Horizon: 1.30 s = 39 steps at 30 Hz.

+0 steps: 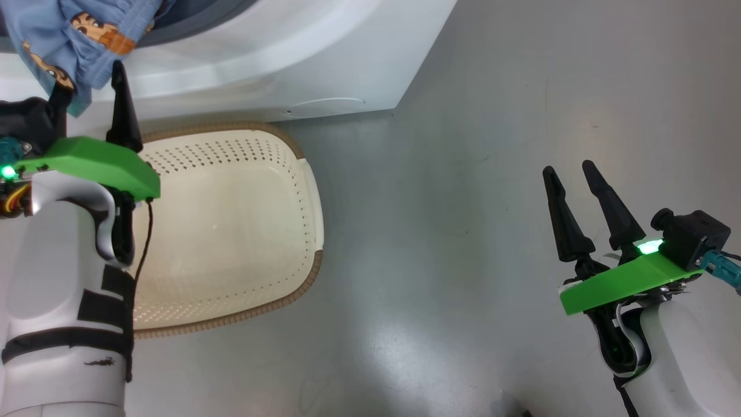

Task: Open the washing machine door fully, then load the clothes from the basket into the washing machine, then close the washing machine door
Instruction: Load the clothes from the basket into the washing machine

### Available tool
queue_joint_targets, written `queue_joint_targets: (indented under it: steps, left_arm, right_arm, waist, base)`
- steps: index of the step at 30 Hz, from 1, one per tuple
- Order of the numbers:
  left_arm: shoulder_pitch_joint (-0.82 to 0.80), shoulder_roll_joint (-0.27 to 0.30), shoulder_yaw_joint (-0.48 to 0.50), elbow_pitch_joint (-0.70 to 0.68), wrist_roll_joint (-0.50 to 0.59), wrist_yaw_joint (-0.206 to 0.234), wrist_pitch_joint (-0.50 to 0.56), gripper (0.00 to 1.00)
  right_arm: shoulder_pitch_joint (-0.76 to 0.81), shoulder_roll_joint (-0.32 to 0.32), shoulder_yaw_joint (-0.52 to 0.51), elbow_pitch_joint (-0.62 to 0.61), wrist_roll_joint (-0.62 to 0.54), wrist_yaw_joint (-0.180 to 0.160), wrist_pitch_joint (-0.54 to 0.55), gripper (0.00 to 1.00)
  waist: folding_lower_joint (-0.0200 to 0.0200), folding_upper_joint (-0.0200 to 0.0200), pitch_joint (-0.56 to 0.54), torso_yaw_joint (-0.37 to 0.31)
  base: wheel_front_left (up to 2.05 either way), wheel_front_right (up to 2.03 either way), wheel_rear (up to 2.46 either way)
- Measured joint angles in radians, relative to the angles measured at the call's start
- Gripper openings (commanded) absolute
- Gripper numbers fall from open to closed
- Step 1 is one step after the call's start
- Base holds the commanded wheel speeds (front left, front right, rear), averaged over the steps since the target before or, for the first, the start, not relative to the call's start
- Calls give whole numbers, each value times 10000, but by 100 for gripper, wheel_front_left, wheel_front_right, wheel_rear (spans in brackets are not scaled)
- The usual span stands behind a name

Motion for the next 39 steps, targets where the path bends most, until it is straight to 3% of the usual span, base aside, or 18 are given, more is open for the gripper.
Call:
queue_joint_targets:
  steps: [8,9,10,13,29,39]
  left_arm:
    - [-290,217,-111,290,15,0,0,100]
    - [-339,236,-127,316,15,0,0,77]
    - [-385,249,-150,353,15,0,0,47]
    - [-493,265,-209,391,13,0,0,0]
    - [-565,257,-957,21,-558,0,0,0]
    - [-2417,566,-1802,1252,-1156,0,0,0]
  right_arm:
    - [-2,19,0,-31,0,0,0,100]
    - [-2,25,0,-35,2,0,0,100]
    - [-2,25,0,-38,2,0,0,100]
    - [-4,33,0,-44,2,0,0,100]
    - [-4,119,23,-40,2,0,0,100]
    - [-6,270,167,-21,29,0,0,100]
  waist:
    - [0,0,56,-49]
    - [0,0,55,-57]
    - [1,0,57,-62]
    - [0,0,64,-68]
    - [0,0,-34,-78]
    - [0,0,19,-339]
  base:
    - [0,0,0]
    - [0,0,0]
    - [0,0,0]
    - [0,0,0]
    - [0,0,0]
    - [0,0,0]
